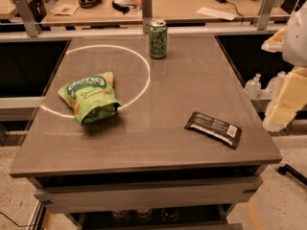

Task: Knock green can over

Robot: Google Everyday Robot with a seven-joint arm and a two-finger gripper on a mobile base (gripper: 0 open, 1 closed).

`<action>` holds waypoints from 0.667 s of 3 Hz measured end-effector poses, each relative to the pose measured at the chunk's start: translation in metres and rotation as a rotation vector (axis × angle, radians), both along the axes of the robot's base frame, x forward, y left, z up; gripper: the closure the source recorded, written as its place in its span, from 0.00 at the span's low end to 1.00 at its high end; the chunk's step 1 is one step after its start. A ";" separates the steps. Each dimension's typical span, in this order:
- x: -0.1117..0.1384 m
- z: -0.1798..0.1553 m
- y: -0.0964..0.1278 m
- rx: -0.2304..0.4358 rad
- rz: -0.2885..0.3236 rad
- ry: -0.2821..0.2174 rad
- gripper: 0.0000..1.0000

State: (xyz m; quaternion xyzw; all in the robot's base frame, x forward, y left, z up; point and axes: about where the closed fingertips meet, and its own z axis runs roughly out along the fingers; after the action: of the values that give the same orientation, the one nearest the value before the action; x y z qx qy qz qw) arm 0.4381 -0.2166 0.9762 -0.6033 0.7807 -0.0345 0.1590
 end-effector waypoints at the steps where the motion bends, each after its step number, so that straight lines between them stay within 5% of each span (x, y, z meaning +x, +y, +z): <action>1: 0.000 0.000 0.000 0.000 0.000 0.000 0.00; 2: 0.004 0.003 -0.001 0.034 -0.005 -0.019 0.00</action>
Offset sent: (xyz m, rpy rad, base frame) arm 0.0110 -0.0032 0.0029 0.0826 -0.0241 -0.0120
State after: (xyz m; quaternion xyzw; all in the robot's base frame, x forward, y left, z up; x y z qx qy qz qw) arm 0.4426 -0.2173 0.9797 -0.5981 0.7812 -0.0276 0.1765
